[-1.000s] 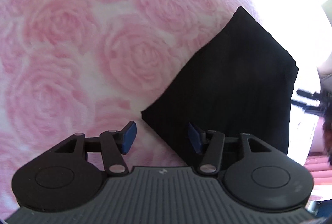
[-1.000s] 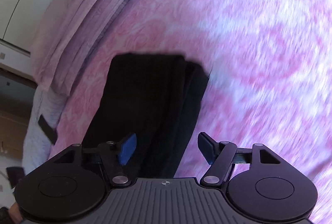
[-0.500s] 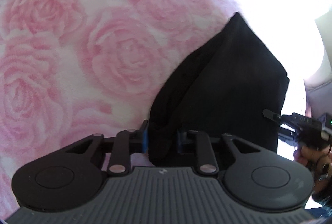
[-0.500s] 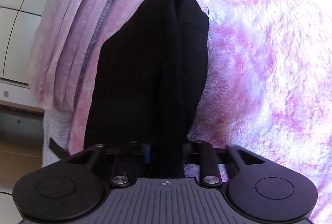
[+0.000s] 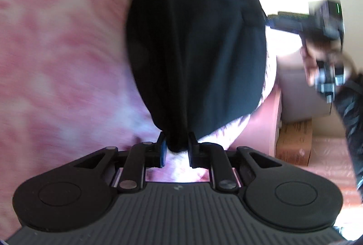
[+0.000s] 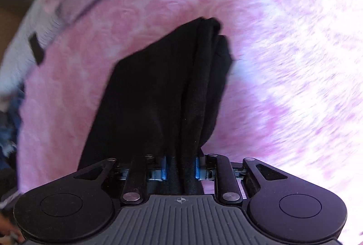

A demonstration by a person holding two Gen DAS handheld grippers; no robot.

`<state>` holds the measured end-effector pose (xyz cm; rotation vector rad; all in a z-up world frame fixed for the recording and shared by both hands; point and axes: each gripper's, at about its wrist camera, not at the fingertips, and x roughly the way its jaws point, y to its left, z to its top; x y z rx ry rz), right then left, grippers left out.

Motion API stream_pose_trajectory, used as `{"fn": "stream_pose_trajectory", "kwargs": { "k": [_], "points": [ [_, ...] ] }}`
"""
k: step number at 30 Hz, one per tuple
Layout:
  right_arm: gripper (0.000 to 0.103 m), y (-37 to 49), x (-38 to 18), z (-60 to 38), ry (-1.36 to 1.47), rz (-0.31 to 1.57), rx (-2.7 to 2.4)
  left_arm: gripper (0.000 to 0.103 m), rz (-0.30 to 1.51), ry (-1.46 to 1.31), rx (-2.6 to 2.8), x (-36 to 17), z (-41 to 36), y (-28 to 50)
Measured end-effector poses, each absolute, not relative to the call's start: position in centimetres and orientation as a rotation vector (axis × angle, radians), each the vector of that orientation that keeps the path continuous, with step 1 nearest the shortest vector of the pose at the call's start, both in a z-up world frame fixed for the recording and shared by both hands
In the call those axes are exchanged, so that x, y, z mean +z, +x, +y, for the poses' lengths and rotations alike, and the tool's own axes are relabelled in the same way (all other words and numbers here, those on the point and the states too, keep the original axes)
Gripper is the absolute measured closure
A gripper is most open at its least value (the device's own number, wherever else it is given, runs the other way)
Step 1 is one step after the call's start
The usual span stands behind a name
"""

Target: Fold clothes

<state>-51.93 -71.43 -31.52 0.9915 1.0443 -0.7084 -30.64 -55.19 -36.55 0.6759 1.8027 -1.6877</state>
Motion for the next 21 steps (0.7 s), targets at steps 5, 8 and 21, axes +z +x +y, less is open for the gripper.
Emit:
{"fn": "stream_pose_trajectory", "kwargs": {
  "k": [5, 8, 21],
  "points": [
    [0.059, -54.9, -32.0, -69.9, 0.913, 0.912, -0.921, 0.082, 1.638, 0.877, -1.768, -35.7, -56.7, -31.3],
    [0.058, -58.2, -32.0, -66.1, 0.97, 0.709, -1.046, 0.076, 1.561, 0.89, -1.747, -35.4, -59.3, -29.2],
    [0.029, -64.2, -37.8, -45.7, 1.519, 0.145, -1.328, 0.044, 0.877, 1.024, -2.073, -32.6, -79.9, -32.0]
  ]
}}
